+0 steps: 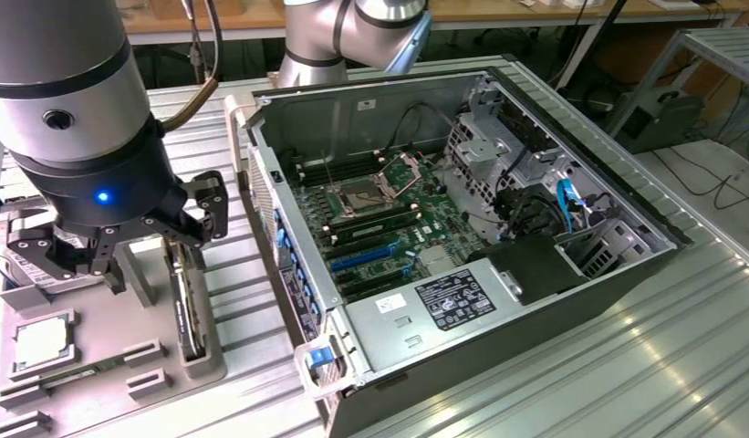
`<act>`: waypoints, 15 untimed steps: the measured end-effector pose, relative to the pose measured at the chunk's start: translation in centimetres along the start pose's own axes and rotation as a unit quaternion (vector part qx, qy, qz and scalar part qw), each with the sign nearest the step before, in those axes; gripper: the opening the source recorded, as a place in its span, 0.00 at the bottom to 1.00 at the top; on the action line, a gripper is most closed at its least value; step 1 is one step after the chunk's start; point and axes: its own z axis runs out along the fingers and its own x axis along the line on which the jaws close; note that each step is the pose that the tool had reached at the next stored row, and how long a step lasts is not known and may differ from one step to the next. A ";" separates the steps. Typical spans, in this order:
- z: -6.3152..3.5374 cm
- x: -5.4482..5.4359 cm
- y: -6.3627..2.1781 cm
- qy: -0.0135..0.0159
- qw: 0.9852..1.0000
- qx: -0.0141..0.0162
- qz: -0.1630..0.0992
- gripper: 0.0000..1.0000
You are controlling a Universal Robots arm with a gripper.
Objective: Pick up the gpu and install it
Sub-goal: 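Pick up the gpu and move the gpu toward the slot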
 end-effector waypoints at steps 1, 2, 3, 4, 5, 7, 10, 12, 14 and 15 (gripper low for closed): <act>0.05 0.0 -0.05 0.000 1.000 0.000 0.000 0.72; 0.11 0.0 -0.09 0.000 1.000 0.000 0.000 0.72; 0.16 0.0 -0.13 0.000 1.000 0.000 0.000 0.72; 0.21 0.0 -0.17 0.000 1.000 0.000 0.000 0.72; 0.26 0.0 -0.21 0.000 1.000 0.000 0.000 0.72; 0.37 0.0 -0.29 0.000 1.000 0.000 0.000 0.72; 0.55 0.0 -0.41 0.000 1.000 0.000 0.000 0.72; 0.70 0.0 -0.50 0.000 1.000 0.000 0.000 0.72; 0.83 0.0 -0.56 0.000 1.000 0.000 0.000 0.72; 0.88 0.0 -0.59 0.000 1.000 0.000 0.000 0.72</act>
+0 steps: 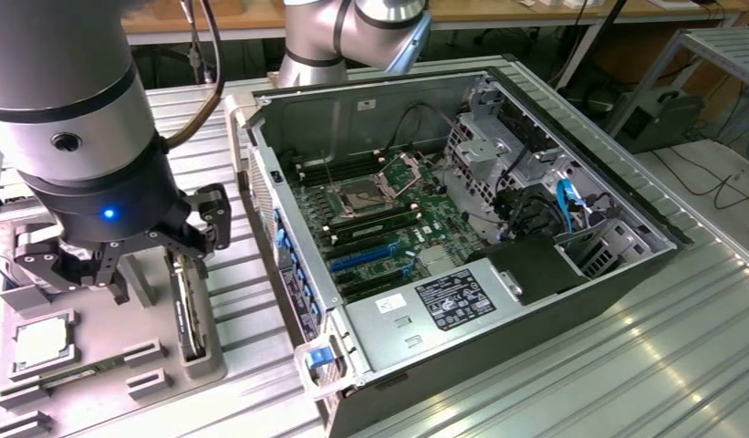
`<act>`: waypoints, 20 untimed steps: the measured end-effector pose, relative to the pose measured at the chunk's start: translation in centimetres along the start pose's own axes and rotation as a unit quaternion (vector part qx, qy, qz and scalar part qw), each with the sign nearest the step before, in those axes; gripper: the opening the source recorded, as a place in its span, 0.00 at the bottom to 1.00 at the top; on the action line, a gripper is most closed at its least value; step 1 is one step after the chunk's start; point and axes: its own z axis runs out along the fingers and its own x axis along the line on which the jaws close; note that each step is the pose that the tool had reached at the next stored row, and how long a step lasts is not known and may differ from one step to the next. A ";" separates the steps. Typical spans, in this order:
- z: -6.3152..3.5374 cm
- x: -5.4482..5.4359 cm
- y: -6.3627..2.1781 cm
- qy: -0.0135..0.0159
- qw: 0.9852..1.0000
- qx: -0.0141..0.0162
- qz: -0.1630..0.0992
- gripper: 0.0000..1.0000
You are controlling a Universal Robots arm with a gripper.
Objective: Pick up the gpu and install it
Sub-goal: 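Pick up the gpu and move the gpu toward the slot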
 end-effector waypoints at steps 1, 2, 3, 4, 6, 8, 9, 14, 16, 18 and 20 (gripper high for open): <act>0.06 0.0 -0.03 0.000 1.000 0.000 0.000 0.72; 0.15 0.0 -0.09 0.000 1.000 0.000 0.000 0.72; 0.20 0.0 -0.12 0.000 1.000 0.000 0.000 0.72; 0.27 0.0 -0.15 0.000 1.000 0.000 0.000 0.72; 0.38 0.0 -0.21 0.000 1.000 0.000 0.000 0.72; 0.77 0.0 -0.42 0.000 1.000 0.000 0.000 0.72; 1.18 0.0 -0.64 0.000 1.000 0.000 0.000 0.72; 2.82 0.0 0.64 0.000 1.000 0.006 0.000 0.72; 3.80 0.1 0.99 0.000 1.000 0.006 -0.001 0.72; 4.65 0.1 1.49 0.000 1.000 0.006 -0.002 0.72; 5.39 0.1 2.63 0.000 1.000 0.006 -0.002 0.72</act>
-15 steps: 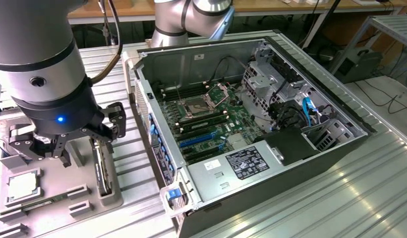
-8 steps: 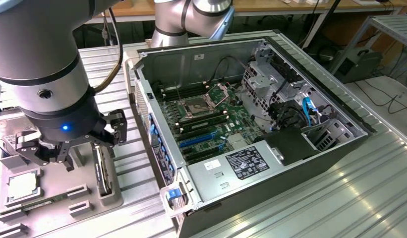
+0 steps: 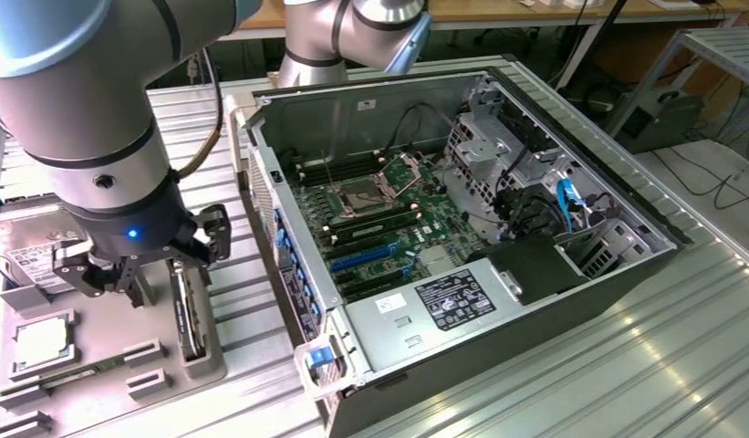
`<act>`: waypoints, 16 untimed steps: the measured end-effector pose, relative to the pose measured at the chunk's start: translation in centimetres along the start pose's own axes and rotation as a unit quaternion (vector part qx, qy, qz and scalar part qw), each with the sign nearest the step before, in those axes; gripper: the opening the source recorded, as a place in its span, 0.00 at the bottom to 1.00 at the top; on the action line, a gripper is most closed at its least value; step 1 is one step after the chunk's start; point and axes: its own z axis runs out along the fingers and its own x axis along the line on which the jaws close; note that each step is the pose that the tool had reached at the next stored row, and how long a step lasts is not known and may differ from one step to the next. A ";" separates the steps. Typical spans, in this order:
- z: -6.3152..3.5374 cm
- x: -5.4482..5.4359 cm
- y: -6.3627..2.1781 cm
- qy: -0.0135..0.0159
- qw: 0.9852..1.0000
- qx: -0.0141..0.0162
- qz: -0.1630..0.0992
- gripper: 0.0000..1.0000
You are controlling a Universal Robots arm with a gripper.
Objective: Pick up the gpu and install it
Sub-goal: 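Pick up the gpu and move the gpu toward the slot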
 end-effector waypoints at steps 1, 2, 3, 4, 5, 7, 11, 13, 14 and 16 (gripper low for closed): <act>0.72 0.0 0.02 0.000 1.000 0.000 0.000 0.72; 1.25 0.0 0.00 0.000 1.000 0.000 0.000 0.72; 1.63 0.0 -0.03 0.000 1.000 0.001 0.000 0.72; 1.79 0.0 -0.06 0.000 1.000 0.001 0.000 0.72; 1.96 -0.1 -0.10 0.000 1.000 0.001 0.000 0.72; 2.11 -0.2 -0.19 0.000 1.000 0.001 0.000 0.72; 2.30 -0.2 -0.35 0.000 1.000 0.001 0.000 0.72; 2.46 -0.2 -0.40 0.000 1.000 0.001 0.000 0.72; 2.56 -0.2 -0.42 0.000 1.000 0.001 0.000 0.72; 2.79 -0.2 -0.45 0.000 1.000 0.001 0.000 0.72</act>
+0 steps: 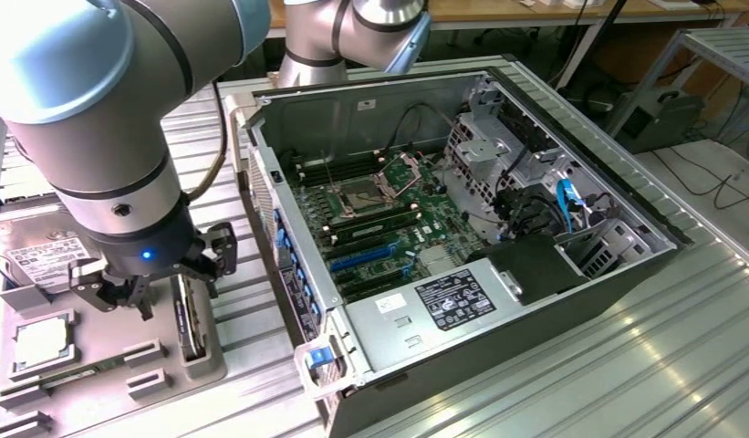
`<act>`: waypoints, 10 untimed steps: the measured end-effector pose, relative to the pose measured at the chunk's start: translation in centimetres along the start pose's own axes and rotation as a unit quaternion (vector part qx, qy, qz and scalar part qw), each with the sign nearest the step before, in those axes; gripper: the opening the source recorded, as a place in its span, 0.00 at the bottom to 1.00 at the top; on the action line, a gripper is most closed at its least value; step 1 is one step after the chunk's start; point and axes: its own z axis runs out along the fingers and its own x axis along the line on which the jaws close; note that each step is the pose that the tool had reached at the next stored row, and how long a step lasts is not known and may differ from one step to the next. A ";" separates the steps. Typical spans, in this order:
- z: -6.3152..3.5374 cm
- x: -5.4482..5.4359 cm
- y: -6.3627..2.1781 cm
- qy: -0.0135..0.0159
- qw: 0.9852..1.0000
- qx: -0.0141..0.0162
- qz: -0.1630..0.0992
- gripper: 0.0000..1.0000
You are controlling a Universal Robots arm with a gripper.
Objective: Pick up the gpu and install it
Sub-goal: 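Pick up the gpu and move the gpu toward the slot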
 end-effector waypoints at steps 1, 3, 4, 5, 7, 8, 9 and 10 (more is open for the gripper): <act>0.10 0.0 -0.01 0.000 1.000 0.000 0.000 0.72; 0.37 0.0 -0.05 0.000 1.000 0.000 0.000 0.72; 0.53 0.0 -0.06 0.000 1.000 0.000 0.000 0.72; 0.72 0.0 -0.07 0.000 1.000 0.000 0.000 0.72; 0.98 0.0 -0.08 0.000 1.000 0.000 0.000 0.72; 1.07 0.0 -0.08 0.000 1.000 0.000 0.000 0.72; 1.07 0.0 -0.09 0.000 1.000 0.000 0.000 0.72; 1.07 0.0 -0.09 0.000 1.000 0.000 0.000 0.72</act>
